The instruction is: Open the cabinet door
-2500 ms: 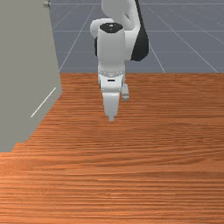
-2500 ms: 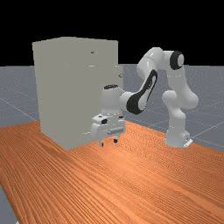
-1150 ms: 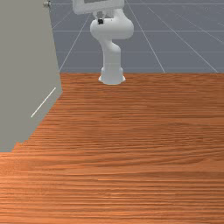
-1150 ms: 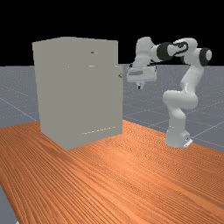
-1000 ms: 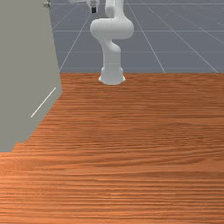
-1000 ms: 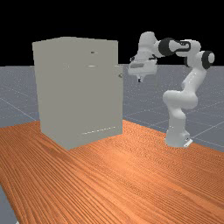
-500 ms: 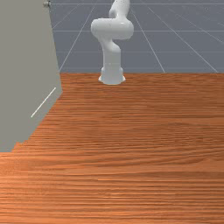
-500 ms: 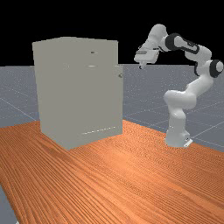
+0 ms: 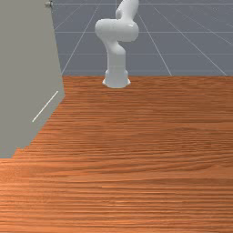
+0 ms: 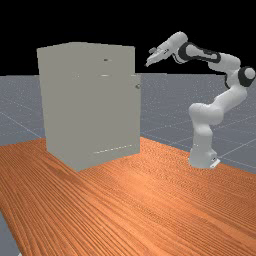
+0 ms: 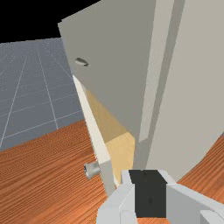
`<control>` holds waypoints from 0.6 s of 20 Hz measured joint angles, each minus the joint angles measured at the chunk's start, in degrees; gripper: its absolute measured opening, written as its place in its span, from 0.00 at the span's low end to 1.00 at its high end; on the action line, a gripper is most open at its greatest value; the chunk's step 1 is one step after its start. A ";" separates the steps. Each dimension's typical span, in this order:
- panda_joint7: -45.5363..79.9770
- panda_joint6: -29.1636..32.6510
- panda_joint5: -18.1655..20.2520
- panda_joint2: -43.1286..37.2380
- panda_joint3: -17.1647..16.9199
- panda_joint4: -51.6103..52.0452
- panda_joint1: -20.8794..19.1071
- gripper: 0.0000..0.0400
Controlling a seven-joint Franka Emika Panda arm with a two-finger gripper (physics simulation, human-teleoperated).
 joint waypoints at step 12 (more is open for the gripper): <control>2.69 19.47 -0.85 1.38 -0.15 -14.20 0.16 1.00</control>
